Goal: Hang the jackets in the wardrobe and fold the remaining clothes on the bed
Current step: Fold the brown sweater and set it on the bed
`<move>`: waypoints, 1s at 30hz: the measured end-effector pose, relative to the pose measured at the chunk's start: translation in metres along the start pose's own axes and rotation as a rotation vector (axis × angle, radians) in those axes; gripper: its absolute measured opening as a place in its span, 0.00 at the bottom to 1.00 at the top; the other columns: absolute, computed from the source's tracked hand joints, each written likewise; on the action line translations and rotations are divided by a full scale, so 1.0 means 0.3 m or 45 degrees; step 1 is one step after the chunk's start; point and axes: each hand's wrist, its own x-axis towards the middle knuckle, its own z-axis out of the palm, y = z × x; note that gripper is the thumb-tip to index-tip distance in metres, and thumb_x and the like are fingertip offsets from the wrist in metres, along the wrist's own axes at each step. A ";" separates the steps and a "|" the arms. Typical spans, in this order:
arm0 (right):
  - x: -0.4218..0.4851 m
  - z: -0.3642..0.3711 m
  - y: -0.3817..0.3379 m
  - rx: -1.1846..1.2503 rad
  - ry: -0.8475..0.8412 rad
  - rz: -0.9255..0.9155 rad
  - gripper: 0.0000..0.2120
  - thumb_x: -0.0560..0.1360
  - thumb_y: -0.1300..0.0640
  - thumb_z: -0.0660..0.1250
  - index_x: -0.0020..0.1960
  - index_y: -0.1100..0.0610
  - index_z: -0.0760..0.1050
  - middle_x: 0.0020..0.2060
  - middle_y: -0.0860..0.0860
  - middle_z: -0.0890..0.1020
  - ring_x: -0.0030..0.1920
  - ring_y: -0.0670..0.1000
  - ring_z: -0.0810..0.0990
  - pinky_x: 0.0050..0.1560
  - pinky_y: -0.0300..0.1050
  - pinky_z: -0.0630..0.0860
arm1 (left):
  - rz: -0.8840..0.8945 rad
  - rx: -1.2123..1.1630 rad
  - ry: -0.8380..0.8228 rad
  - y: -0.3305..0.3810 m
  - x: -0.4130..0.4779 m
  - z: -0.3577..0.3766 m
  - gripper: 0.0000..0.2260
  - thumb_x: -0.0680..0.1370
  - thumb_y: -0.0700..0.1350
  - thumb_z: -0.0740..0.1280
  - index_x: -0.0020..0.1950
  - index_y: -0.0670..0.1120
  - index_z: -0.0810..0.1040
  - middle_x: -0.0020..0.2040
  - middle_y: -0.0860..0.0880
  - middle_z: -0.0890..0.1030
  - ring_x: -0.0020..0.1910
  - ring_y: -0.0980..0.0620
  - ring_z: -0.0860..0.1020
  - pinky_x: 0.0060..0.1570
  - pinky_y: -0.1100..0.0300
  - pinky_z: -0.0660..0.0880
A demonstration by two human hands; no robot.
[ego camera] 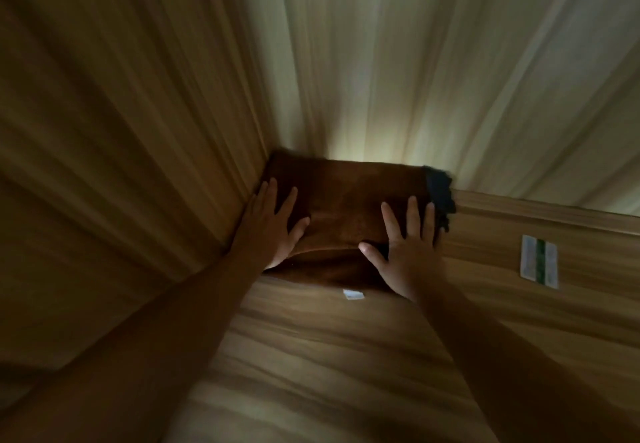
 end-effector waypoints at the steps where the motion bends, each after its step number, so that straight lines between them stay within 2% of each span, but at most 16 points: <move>1: 0.003 0.010 0.002 -0.016 0.037 0.005 0.43 0.71 0.19 0.41 0.80 0.37 0.37 0.82 0.53 0.37 0.79 0.62 0.32 0.77 0.70 0.45 | -0.011 -0.010 0.030 0.001 0.001 0.009 0.36 0.78 0.69 0.40 0.83 0.55 0.48 0.83 0.41 0.46 0.82 0.43 0.45 0.80 0.49 0.46; 6: 0.016 0.027 0.007 -0.032 0.127 -0.003 0.42 0.73 0.20 0.42 0.81 0.39 0.40 0.82 0.54 0.41 0.80 0.62 0.35 0.77 0.70 0.45 | -0.010 -0.031 0.090 0.008 0.010 0.024 0.36 0.78 0.69 0.39 0.83 0.54 0.50 0.83 0.40 0.49 0.82 0.43 0.47 0.80 0.49 0.48; 12: 0.003 -0.015 -0.015 -0.152 -0.037 0.029 0.41 0.74 0.22 0.41 0.80 0.39 0.35 0.81 0.55 0.37 0.80 0.64 0.34 0.76 0.69 0.35 | -0.001 0.008 -0.063 0.019 -0.036 -0.025 0.32 0.83 0.64 0.44 0.83 0.53 0.44 0.83 0.40 0.41 0.82 0.42 0.42 0.79 0.47 0.45; 14: -0.032 -0.047 -0.035 -0.165 -0.135 0.047 0.40 0.77 0.26 0.47 0.81 0.41 0.35 0.81 0.56 0.37 0.80 0.66 0.36 0.77 0.69 0.38 | -0.006 -0.001 -0.125 0.021 -0.102 -0.047 0.30 0.84 0.62 0.47 0.83 0.52 0.45 0.83 0.40 0.42 0.82 0.42 0.43 0.79 0.46 0.47; 16: -0.088 -0.097 -0.068 -0.115 -0.211 0.059 0.38 0.79 0.31 0.55 0.82 0.43 0.42 0.82 0.57 0.43 0.80 0.67 0.43 0.78 0.68 0.45 | 0.001 -0.070 -0.218 0.013 -0.178 -0.084 0.30 0.84 0.60 0.53 0.83 0.51 0.49 0.83 0.40 0.44 0.82 0.41 0.46 0.79 0.47 0.50; 17: -0.120 -0.129 -0.086 -0.086 -0.221 0.051 0.36 0.79 0.34 0.58 0.81 0.44 0.50 0.82 0.58 0.50 0.80 0.67 0.49 0.78 0.67 0.50 | 0.002 -0.126 -0.251 0.008 -0.216 -0.109 0.31 0.83 0.59 0.57 0.83 0.51 0.52 0.83 0.39 0.47 0.81 0.41 0.49 0.78 0.48 0.53; 19: -0.189 -0.197 -0.128 -0.017 -0.228 0.001 0.30 0.79 0.37 0.61 0.77 0.47 0.64 0.75 0.58 0.66 0.74 0.64 0.66 0.73 0.63 0.65 | 0.001 -0.250 -0.252 -0.002 -0.293 -0.163 0.28 0.81 0.55 0.64 0.80 0.51 0.62 0.79 0.39 0.59 0.78 0.38 0.59 0.75 0.48 0.62; 21: -0.283 -0.262 -0.174 0.070 -0.286 -0.063 0.27 0.78 0.38 0.62 0.73 0.49 0.69 0.67 0.55 0.75 0.66 0.59 0.75 0.64 0.56 0.74 | 0.034 -0.340 -0.225 -0.003 -0.384 -0.210 0.25 0.79 0.53 0.66 0.76 0.51 0.69 0.72 0.41 0.69 0.71 0.39 0.68 0.69 0.49 0.68; 23: -0.403 -0.306 -0.222 0.131 -0.335 -0.111 0.26 0.79 0.38 0.63 0.72 0.50 0.71 0.64 0.53 0.78 0.64 0.55 0.77 0.61 0.51 0.75 | 0.081 -0.382 -0.271 0.005 -0.490 -0.244 0.26 0.80 0.53 0.67 0.76 0.48 0.68 0.71 0.40 0.72 0.70 0.40 0.71 0.68 0.51 0.69; 25: -0.538 -0.336 -0.268 0.140 -0.372 -0.129 0.27 0.78 0.38 0.65 0.73 0.50 0.71 0.68 0.51 0.77 0.67 0.54 0.76 0.63 0.48 0.73 | 0.105 -0.401 -0.356 0.005 -0.615 -0.266 0.26 0.81 0.54 0.66 0.77 0.47 0.67 0.73 0.41 0.72 0.71 0.42 0.71 0.69 0.52 0.68; 28: -0.755 -0.367 -0.343 0.143 -0.496 -0.131 0.29 0.77 0.36 0.65 0.74 0.48 0.70 0.73 0.48 0.73 0.71 0.52 0.72 0.69 0.49 0.70 | 0.141 -0.451 -0.487 -0.013 -0.841 -0.293 0.26 0.81 0.56 0.65 0.77 0.48 0.67 0.73 0.45 0.72 0.70 0.46 0.72 0.67 0.55 0.70; 30: -0.910 -0.377 -0.411 0.122 -0.551 -0.152 0.26 0.78 0.38 0.66 0.71 0.50 0.73 0.70 0.48 0.75 0.68 0.52 0.75 0.67 0.48 0.71 | 0.172 -0.495 -0.549 -0.043 -1.019 -0.312 0.25 0.82 0.56 0.64 0.76 0.48 0.68 0.73 0.46 0.73 0.70 0.47 0.72 0.65 0.57 0.70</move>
